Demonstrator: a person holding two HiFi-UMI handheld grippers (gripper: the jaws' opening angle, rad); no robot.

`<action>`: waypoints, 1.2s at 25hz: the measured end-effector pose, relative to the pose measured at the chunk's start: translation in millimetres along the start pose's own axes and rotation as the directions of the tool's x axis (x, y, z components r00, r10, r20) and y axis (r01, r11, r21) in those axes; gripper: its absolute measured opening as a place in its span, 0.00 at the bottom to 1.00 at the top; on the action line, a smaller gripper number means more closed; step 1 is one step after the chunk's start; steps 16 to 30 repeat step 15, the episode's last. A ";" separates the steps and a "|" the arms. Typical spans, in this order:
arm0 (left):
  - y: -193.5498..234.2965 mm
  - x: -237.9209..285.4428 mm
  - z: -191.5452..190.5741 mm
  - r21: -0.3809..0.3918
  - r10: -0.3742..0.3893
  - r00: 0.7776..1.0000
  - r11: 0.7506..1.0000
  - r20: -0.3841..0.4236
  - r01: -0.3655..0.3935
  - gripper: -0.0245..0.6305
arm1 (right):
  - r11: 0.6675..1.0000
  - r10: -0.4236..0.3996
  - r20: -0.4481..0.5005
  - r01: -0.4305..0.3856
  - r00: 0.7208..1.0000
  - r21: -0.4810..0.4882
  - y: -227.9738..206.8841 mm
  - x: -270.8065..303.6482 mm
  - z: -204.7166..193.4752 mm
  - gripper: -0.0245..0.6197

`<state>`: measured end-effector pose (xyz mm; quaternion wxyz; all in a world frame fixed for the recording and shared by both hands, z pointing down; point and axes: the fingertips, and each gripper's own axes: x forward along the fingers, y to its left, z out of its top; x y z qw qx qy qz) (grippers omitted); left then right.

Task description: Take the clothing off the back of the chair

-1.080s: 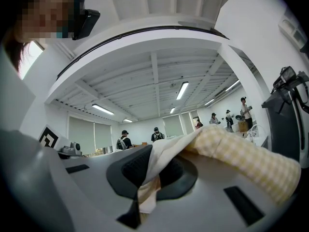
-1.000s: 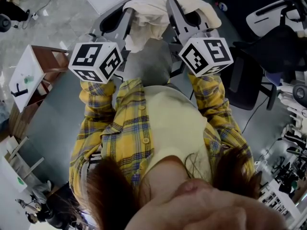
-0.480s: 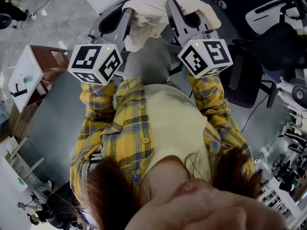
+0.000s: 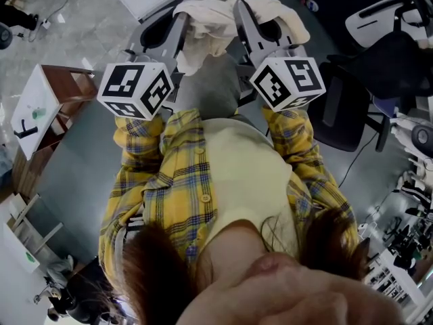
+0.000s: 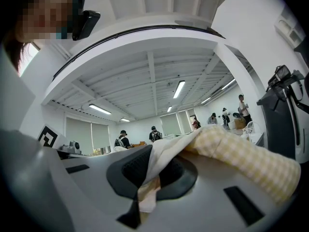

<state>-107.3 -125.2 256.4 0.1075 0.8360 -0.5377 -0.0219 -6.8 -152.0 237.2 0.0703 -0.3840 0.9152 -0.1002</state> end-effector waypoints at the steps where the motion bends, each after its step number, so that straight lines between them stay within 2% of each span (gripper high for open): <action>1: 0.4 -0.2 -0.4 -0.001 0.000 1.000 1.000 0.001 0.000 0.09 | 1.000 -0.001 -0.001 0.001 1.000 0.000 0.2 0.1 -0.8 0.08; 30: -0.4 -1.3 -2.3 0.005 -0.016 1.000 1.000 0.014 0.016 0.09 | 1.000 -0.011 0.001 0.011 1.000 -0.003 -2.6 0.6 -2.4 0.08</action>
